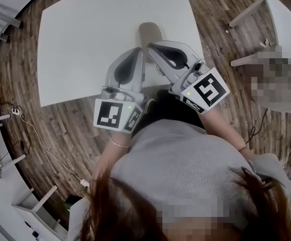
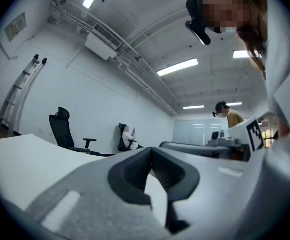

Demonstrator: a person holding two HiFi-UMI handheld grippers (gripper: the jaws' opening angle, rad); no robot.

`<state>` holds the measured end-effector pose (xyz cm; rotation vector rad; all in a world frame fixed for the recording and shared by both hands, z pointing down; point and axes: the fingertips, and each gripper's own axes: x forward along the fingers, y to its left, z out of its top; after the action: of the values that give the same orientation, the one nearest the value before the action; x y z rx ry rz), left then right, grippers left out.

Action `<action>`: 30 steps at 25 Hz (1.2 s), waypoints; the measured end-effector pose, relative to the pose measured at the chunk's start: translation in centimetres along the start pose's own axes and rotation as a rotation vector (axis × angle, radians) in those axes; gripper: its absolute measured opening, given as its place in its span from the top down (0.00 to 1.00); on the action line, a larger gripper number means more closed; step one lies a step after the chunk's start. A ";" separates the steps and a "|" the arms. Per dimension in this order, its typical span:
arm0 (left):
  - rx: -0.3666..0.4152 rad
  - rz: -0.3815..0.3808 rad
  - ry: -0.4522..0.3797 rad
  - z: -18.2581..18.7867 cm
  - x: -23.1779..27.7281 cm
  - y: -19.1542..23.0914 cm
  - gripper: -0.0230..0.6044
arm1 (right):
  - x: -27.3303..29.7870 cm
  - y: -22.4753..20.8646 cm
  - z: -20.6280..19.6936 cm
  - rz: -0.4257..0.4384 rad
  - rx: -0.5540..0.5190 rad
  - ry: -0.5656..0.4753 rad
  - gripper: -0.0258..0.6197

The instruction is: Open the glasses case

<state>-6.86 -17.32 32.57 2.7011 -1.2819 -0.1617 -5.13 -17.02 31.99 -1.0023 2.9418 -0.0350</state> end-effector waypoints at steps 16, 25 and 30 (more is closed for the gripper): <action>0.074 0.039 -0.034 0.2 -7.9 -11.6 0.96 | -11.4 8.9 2.8 0.019 -0.050 -0.032 0.95; 0.076 0.101 -0.031 -2.5 -15.3 -24.5 0.96 | -24.3 15.6 2.0 -0.005 -0.061 0.005 0.95; 0.124 0.132 -0.065 -1.1 -19.0 -29.1 0.96 | -28.6 19.4 3.4 0.010 -0.076 -0.013 0.95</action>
<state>3.45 15.67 29.13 2.7209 -1.5322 -0.1611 5.82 15.77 28.67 -0.9933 2.9565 0.0835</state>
